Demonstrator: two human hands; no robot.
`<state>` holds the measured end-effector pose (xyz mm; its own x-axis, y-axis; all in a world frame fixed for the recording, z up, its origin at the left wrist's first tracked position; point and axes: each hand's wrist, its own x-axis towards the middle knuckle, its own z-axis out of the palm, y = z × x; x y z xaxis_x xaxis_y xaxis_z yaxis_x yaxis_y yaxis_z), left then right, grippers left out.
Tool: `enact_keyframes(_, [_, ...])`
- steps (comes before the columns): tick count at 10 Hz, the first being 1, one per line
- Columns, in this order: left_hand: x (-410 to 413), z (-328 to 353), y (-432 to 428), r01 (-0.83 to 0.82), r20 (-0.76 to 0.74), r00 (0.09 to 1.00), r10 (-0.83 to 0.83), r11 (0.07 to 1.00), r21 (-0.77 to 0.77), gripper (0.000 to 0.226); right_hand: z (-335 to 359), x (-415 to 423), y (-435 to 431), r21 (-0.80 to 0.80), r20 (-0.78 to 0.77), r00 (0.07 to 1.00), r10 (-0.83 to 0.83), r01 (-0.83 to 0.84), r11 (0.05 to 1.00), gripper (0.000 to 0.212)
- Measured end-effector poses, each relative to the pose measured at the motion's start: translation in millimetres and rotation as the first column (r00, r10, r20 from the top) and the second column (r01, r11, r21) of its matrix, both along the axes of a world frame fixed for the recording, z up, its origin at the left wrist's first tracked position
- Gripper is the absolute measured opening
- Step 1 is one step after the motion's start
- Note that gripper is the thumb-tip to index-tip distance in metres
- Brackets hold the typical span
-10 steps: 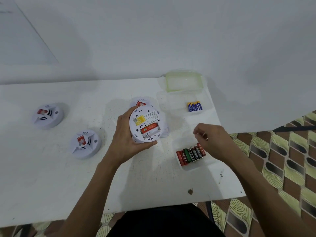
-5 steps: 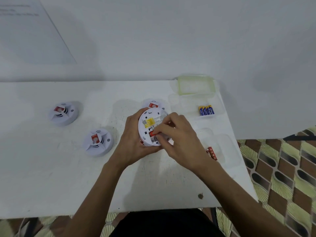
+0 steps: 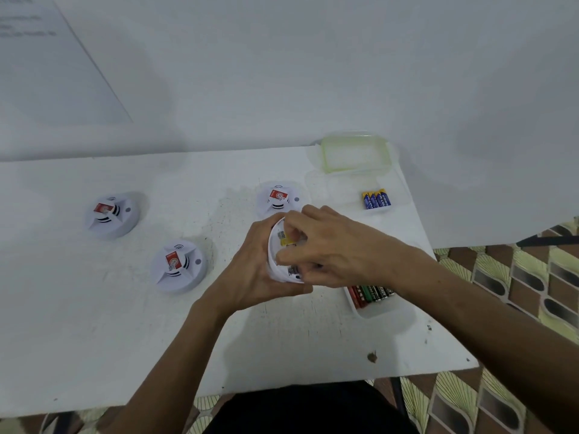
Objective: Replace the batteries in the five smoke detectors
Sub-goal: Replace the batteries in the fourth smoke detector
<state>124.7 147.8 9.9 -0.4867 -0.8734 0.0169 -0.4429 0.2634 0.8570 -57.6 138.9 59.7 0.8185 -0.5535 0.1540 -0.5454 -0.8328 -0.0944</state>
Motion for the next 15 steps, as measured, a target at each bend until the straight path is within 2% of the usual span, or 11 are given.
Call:
enact_keyframes(1, [-5.0, 1.2, -4.5, 0.008, -0.037, 0.999, -0.014, 0.985, -0.172, 0.076, -3.2, -7.8, -0.6, 0.011, 0.096, 0.995, 0.009, -0.01, 1.0, 0.012])
enact_keyframes(2, [-3.9, -6.4, -7.2, -0.05, -0.097, 0.995, 0.037, 0.989, -0.142, 0.094, -0.7, -18.5, 7.7, 0.237, 0.358, 0.915, -0.184, 0.101, 0.966, 0.005])
enact_keyframes(3, [-7.5, -11.4, -8.3, -0.065, -0.055, 0.997, 0.06, 0.994, -0.091, 0.1, 2.2, -34.5, 17.1, 0.525, 0.519, 0.732, -0.441, 0.134, 0.841, 0.008])
enact_keyframes(4, [-9.8, -16.0, -8.2, -0.092, -0.061, 0.994, 0.089, 0.994, -0.056, 0.104, -0.8, -59.1, 23.6, 0.677, 0.492, 0.598, -0.633, 0.195, 0.71, 0.013])
enact_keyframes(5, [-11.0, -19.6, -8.9, -0.099, -0.069, 0.993, 0.097, 0.995, -0.03, 0.105, -11.8, -90.0, 30.1, 0.717, 0.371, 0.53, -0.763, 0.358, 0.598, 0.019])
enact_keyframes(7, [-13.5, -21.4, -10.5, -0.107, -0.068, 0.992, 0.103, 0.993, -0.051, 0.105, -50.8, -136.1, 41.1, 0.566, 0.011, 0.548, -0.837, 0.686, 0.456, 0.012])
enact_keyframes(9, [-15.5, -23.3, -11.1, -0.121, -0.054, 0.991, 0.119, 0.992, -0.045, 0.105, -80.3, -134.1, 45.7, 0.383, -0.085, 0.579, -0.811, 0.77, 0.51, 0.003])
enact_keyframes(10, [-15.9, -23.2, -10.4, -0.133, -0.037, 0.991, 0.132, 0.99, -0.044, 0.106, -84.7, -126.0, 44.0, 0.376, -0.198, 0.577, -0.792, 0.791, 0.482, 0.013])
enact_keyframes(13, [-11.8, -21.0, -5.9, -0.151, -0.038, 0.988, 0.149, 0.986, -0.07, 0.103, -49.5, -132.7, 29.9, 0.595, -0.079, 0.499, -0.863, 0.718, 0.361, 0.015])
enact_keyframes(14, [-9.9, -22.0, -5.9, -0.164, -0.034, 0.986, 0.162, 0.984, -0.067, 0.102, -32.8, -130.8, 5.2, 0.558, 0.038, 0.489, -0.872, 0.713, 0.424, 0.014])
enact_keyframes(15, [-8.1, -22.3, -6.2, -0.178, -0.026, 0.984, 0.177, 0.982, -0.068, 0.1, -30.0, -123.7, -30.7, 0.388, 0.104, 0.53, -0.841, 0.757, 0.525, 0.014])
